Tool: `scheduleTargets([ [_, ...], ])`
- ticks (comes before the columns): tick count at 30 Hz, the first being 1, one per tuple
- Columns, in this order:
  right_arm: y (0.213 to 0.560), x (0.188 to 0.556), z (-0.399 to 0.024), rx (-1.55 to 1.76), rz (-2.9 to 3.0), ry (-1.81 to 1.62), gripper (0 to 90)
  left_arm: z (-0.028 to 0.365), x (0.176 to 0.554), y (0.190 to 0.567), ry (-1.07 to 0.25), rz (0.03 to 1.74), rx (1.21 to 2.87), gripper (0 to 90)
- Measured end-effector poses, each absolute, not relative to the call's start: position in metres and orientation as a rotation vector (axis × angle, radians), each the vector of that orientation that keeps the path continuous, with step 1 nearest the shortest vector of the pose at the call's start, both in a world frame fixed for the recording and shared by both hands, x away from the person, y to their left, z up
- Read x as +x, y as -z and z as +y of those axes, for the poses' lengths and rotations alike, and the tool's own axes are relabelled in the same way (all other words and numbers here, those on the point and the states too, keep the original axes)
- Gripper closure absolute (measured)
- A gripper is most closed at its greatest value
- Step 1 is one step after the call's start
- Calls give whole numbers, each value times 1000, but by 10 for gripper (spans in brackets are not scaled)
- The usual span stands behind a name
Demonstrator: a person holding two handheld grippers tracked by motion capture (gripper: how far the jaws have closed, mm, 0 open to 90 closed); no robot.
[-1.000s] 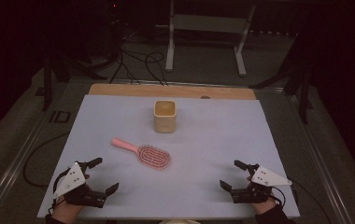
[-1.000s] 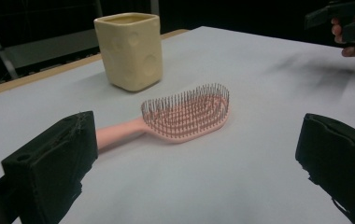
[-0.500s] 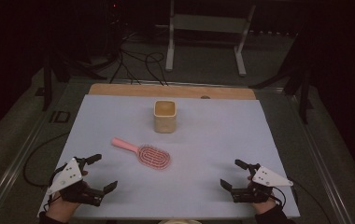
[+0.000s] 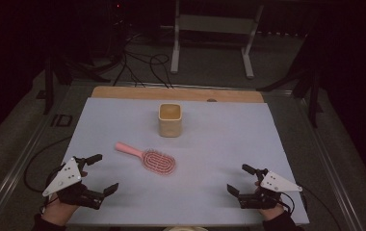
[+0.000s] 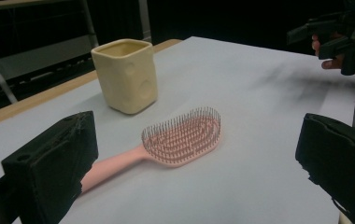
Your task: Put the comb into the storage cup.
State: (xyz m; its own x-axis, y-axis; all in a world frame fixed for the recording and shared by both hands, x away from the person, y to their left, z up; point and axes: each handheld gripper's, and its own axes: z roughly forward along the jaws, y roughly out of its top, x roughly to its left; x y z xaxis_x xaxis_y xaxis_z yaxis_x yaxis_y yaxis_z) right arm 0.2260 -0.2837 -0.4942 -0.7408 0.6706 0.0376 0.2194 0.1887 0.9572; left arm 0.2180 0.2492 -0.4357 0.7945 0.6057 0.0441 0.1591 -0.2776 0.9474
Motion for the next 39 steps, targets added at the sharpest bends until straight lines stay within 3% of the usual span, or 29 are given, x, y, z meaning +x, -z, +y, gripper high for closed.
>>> scheduleTargets([
  [39, 493, 227, -285, 843, 2065, -1574, 88, 237, 264, 408, -453, 601, 1888, 1],
])
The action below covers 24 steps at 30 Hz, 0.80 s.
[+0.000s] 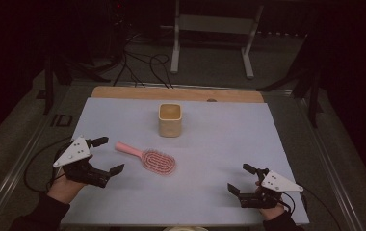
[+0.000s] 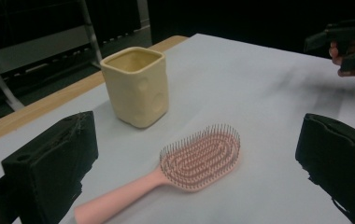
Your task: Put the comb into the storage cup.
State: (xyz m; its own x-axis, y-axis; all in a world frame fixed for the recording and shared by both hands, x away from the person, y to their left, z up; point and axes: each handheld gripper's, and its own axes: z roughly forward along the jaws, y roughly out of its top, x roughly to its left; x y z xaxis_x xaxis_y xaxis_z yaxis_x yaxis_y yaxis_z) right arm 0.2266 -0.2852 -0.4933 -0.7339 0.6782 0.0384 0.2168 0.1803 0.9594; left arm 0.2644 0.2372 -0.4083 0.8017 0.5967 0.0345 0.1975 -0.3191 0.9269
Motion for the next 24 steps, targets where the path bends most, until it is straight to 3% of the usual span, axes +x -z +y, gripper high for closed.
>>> scheduleTargets([
  [24, 492, 226, -286, 851, 2051, -1588, 88, 229, 299, 414, -464, 660, 1930, 2],
])
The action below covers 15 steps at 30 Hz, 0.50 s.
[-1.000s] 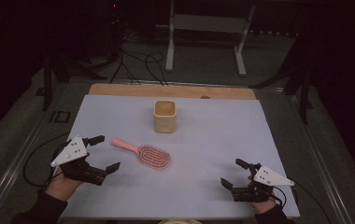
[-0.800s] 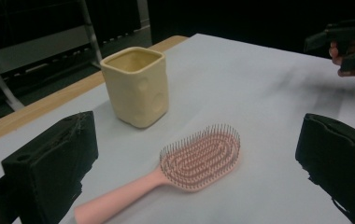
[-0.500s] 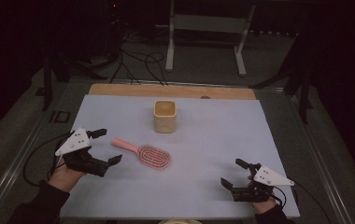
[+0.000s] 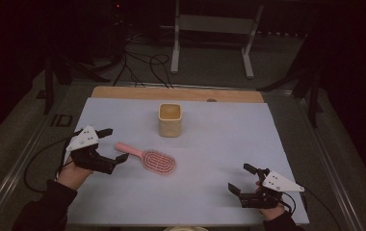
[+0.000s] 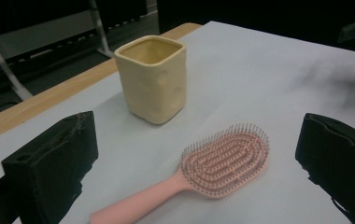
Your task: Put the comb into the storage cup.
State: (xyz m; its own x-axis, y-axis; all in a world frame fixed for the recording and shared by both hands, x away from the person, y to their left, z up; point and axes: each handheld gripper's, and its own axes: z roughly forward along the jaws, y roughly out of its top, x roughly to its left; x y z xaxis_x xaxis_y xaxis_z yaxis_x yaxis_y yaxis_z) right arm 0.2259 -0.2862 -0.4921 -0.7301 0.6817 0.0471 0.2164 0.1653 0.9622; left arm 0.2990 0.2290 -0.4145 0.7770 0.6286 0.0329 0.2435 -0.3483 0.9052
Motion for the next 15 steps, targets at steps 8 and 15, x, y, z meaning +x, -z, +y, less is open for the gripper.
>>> scheduleTargets([
  [8, 492, 226, -286, 854, 2050, -1596, 89, 229, 309, 416, -494, 675, 1948, 2],
  [15, 492, 226, -286, 854, 2054, -1593, 89, 230, 319, 422, -492, 709, 1952, 2],
])
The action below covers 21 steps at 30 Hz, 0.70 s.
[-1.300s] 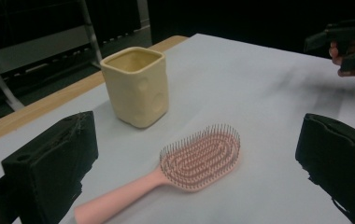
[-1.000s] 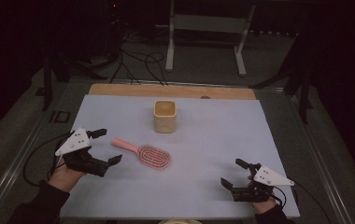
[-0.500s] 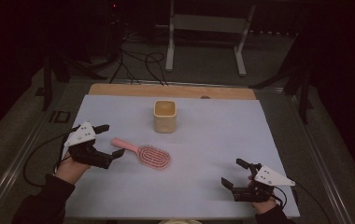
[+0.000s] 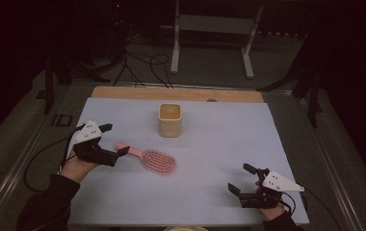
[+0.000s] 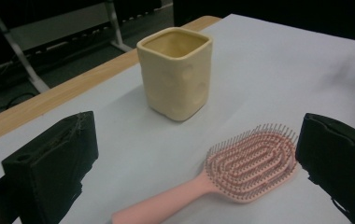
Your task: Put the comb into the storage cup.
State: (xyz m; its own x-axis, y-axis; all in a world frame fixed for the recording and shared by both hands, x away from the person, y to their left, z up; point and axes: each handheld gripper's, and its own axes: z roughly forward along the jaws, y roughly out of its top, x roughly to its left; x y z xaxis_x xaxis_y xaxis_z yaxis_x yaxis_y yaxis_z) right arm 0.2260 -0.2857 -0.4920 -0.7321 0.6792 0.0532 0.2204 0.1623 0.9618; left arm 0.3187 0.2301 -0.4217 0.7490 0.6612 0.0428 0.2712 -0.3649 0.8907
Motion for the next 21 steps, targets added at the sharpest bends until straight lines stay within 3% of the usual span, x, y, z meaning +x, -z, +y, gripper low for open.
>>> scheduleTargets([
  [7, 492, 226, -285, 856, 2059, -1599, 89, 230, 329, 430, -488, 740, 1969, 5],
  [16, 492, 226, -285, 857, 2063, -1600, 89, 229, 344, 443, -503, 783, 1993, 93],
  [18, 492, 226, -285, 853, 2063, -1598, 89, 229, 346, 446, -498, 780, 1995, 166],
  [21, 492, 226, -285, 854, 2064, -1598, 89, 228, 350, 448, -493, 794, 2006, 174],
])
